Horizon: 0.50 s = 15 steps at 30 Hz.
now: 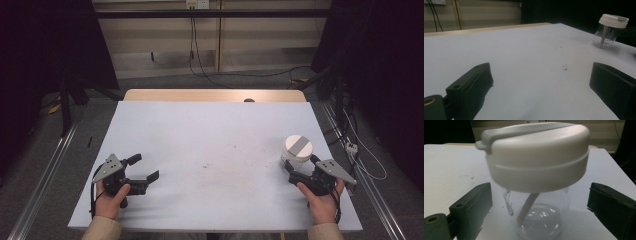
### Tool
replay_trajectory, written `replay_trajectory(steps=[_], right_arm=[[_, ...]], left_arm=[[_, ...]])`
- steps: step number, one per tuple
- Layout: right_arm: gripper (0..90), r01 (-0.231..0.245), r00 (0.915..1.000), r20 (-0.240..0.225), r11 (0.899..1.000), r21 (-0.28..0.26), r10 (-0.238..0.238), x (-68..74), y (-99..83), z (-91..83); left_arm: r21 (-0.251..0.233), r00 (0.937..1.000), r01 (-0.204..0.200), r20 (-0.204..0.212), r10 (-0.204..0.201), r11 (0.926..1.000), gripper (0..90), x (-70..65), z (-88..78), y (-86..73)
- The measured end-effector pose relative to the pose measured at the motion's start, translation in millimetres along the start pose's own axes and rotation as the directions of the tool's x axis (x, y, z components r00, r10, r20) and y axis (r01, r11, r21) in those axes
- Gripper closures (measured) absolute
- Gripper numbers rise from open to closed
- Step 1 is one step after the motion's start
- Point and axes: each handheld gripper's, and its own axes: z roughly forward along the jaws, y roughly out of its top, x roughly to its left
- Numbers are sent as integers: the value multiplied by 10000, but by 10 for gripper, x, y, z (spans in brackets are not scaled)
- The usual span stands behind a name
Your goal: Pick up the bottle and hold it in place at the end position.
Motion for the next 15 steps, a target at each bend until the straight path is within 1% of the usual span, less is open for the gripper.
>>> replay_trajectory(steps=[2,4,7,8,12,13,15], right_arm=[[61,-54,9999,-132,10000,13,54,-15,15,42],[77,12,9998,-212,10000,9,-11,-7,28,84],[87,206,9995,-243,9995,258,-200,11,43,143],[94,201,9996,-209,9995,238,-196,10,46,154],[128,-27,9995,-316,9989,469,42,-19,58,196],[134,-26,9993,-360,9987,518,45,-21,61,202],[159,37,9994,-360,9991,428,-22,-15,64,207]], left_arm=[[4,10000,-10,3,10,10000,39,0,1,2],[11,10000,-3,8,3,10000,39,3,2,3],[-6,10000,35,-7,-35,10000,39,5,2,2],[-49,9999,117,-35,-118,9999,39,5,1,2],[-18,9999,110,-30,-110,9999,39,14,5,-4],[-18,9999,110,-30,-110,9999,39,14,5,-4],[-35,9999,107,-30,-107,9999,40,15,7,0]])
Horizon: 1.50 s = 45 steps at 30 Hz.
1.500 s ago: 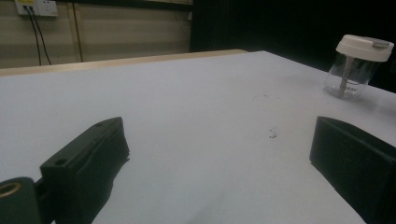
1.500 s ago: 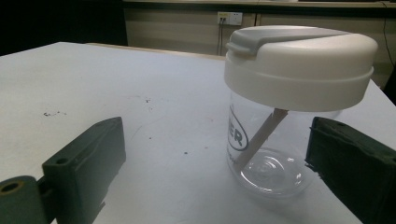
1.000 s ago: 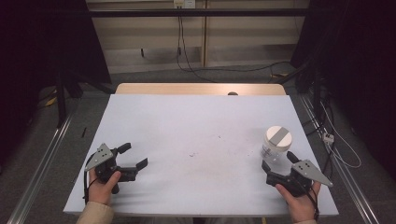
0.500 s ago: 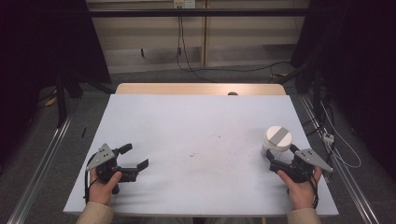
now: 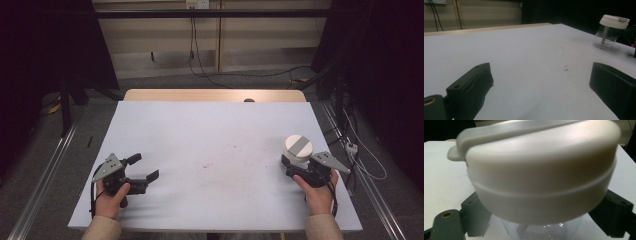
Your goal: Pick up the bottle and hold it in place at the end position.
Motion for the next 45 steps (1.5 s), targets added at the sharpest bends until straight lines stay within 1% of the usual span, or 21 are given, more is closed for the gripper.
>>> replay_trajectory(steps=[2,6,8,9,10,12,13,18,20,24,26,29,32,33,34,35,38,43,44,45], right_arm=[[169,110,9999,-49,9999,-3,-110,6,4,11],[180,274,9996,54,9996,-110,-274,18,7,21],[185,251,9997,85,9995,-166,-249,19,10,24],[186,86,10000,-14,9997,-234,-86,22,8,26],[187,66,9999,-91,9997,-249,-68,29,8,31],[187,156,9998,-80,9995,-270,-158,45,11,34],[187,278,9994,-178,9989,-371,-284,83,23,44],[188,350,9979,-524,9977,-581,-381,204,83,85],[188,397,9974,-572,9970,-664,-435,258,106,110],[188,490,9954,-793,9964,-693,-545,353,133,166],[189,414,9946,-918,9965,-726,-480,403,147,199],[189,424,9934,-1031,9960,-788,-505,472,173,242],[188,455,9926,-1090,9958,-798,-540,511,182,272],[189,496,9912,-1185,9956,-792,-588,547,187,302],[189,544,9910,-1182,9955,-781,-634,562,188,316],[189,547,9907,-1205,9957,-750,-635,577,191,328],[189,538,9898,-1283,9961,-705,-625,604,201,353],[189,710,9860,-1455,9948,-728,-810,699,235,417],[189,710,9860,-1455,9948,-728,-810,699,235,417],[189,653,9854,-1520,9949,-765,-764,727,243,440]], left_arm=[[-47,10000,21,-11,-21,10000,41,0,0,2],[-62,10000,17,-21,-17,10000,41,2,-2,4],[-82,10000,35,-27,-35,10000,41,2,-2,5],[-104,10000,48,-22,-48,9999,41,2,-2,5],[-136,9999,103,-22,-104,9999,41,0,-3,7],[-150,9999,104,-15,-105,9998,41,1,-5,8],[-153,9999,110,-19,-110,9998,41,0,-5,9],[-169,9999,103,19,-103,9998,42,-1,-1,11],[-189,9999,125,34,-125,9997,42,3,-4,12],[-193,9999,139,28,-138,9997,42,2,-5,13],[-211,9999,141,71,-140,9997,42,-4,-1,12],[-208,9998,153,101,-151,9997,42,-5,4,12],[-212,9999,146,54,-145,9997,42,2,-3,12],[-224,9999,138,61,-137,9997,41,5,-5,14],[-244,9999,137,48,-136,9996,42,5,-6,15],[-251,9998,177,52,-176,9995,42,4,-6,14],[-217,9999,126,66,-124,9997,42,5,-5,14],[-228,9999,104,106,-101,9997,42,-1,-3,14],[-239,9999,116,102,-113,9996,42,-3,-4,15],[-241,9999,92,102,-90,9997,42,-2,-4,15]])
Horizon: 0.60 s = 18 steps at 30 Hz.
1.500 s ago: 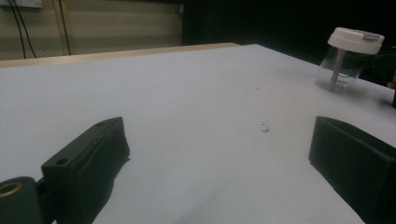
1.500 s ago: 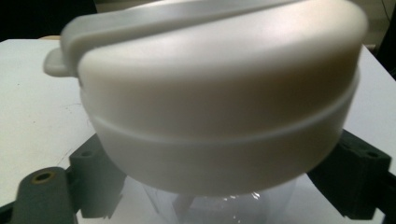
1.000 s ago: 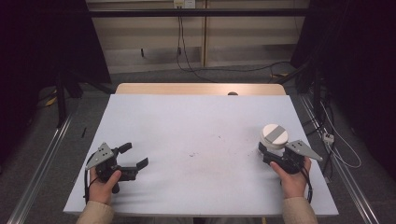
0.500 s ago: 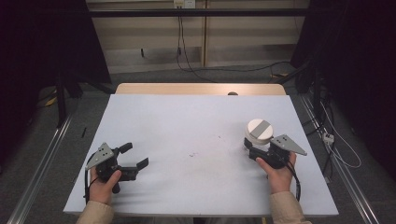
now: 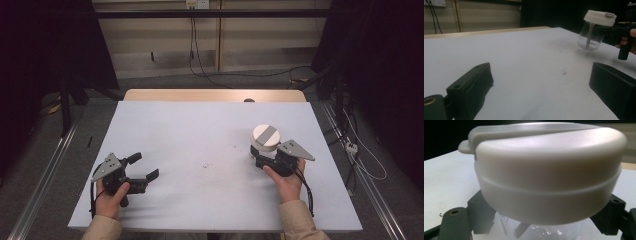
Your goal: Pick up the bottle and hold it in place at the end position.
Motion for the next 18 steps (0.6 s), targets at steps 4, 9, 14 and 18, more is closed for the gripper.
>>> replay_trajectory(steps=[4,9,14,18], right_arm=[[189,60,10000,-40,10000,23,-59,41,16,37],[189,162,9997,-187,9999,43,-162,117,44,124],[189,265,9991,-340,9996,80,-262,190,68,197],[189,223,9989,-403,9997,65,-220,228,79,235]], left_arm=[[-2,10000,17,25,-17,10000,42,1,1,-3],[-11,10000,17,45,-17,10000,42,-1,0,-2],[-47,10000,30,32,-30,10000,42,3,-4,1],[-30,10000,11,34,-11,10000,42,4,-5,0]])
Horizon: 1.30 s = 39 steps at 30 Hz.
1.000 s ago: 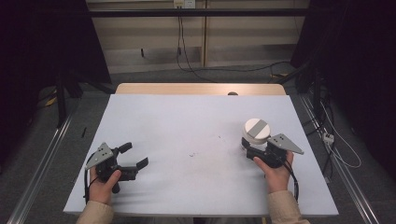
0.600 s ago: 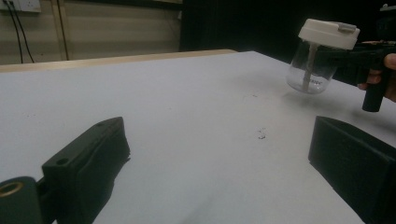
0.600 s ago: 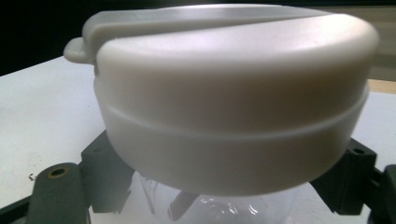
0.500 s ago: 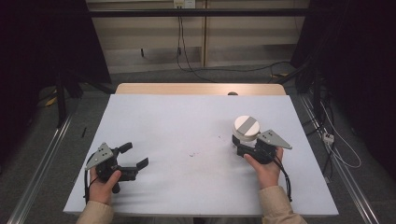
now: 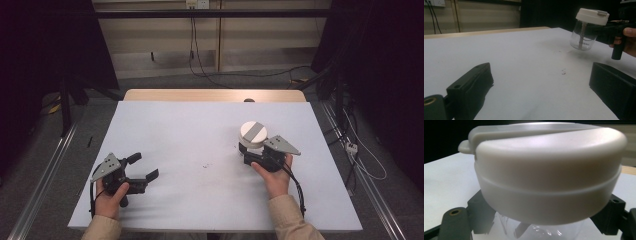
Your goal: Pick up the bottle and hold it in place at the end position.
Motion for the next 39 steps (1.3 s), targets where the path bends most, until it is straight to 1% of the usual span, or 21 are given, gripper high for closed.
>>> replay_trajectory(steps=[5,13,16,21,28,34,36,39], right_arm=[[189,34,10000,-85,10000,-43,-34,66,35,72],[189,103,9998,-175,9999,-28,-104,125,50,157],[189,-9,9997,-244,10000,6,10,145,53,190],[189,152,9994,-297,9999,69,-150,198,66,254],[189,202,9990,-410,9998,91,-198,268,99,334],[189,278,9989,-370,9996,94,-274,301,117,391],[190,195,9990,-400,9998,90,-191,306,120,412],[190,257,9988,-415,9996,135,-251,329,118,454]], left_arm=[[14,10000,-17,40,17,10000,42,-6,6,-1],[-91,10000,-21,47,21,10000,42,-2,-4,4],[-91,10000,-26,32,26,10000,42,-2,-4,4],[-85,10000,-31,36,31,10000,42,-3,-4,4],[-47,9999,-46,120,47,10000,42,-6,-1,3],[-62,10000,-56,77,56,10000,42,0,-4,4],[-68,10000,-48,70,48,10000,42,0,-5,3],[-16,9999,-70,130,70,10000,42,-2,1,1]])
